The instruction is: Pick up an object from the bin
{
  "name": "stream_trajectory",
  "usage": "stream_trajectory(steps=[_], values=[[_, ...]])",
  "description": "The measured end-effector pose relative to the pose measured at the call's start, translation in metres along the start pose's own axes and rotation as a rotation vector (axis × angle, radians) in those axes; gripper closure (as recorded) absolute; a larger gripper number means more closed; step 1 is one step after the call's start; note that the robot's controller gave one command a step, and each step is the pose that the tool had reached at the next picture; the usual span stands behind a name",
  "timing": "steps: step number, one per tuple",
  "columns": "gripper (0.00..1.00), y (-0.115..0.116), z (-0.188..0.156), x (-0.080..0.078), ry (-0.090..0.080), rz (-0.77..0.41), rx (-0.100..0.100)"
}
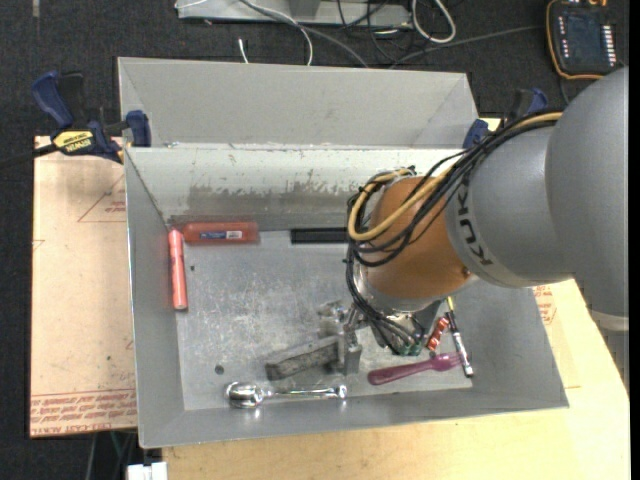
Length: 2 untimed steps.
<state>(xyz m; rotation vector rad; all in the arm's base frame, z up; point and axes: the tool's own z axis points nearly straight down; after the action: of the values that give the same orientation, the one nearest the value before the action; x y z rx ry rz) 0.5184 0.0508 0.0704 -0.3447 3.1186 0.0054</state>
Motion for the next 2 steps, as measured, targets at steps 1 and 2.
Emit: stream_trajectory(steps=[1,2], values=[[1.00,0.000,0.000,0.000,0.000,0.000,0.000],[1.00,0.001,-0.010,0.001,0.004,0.000,-0.001]])
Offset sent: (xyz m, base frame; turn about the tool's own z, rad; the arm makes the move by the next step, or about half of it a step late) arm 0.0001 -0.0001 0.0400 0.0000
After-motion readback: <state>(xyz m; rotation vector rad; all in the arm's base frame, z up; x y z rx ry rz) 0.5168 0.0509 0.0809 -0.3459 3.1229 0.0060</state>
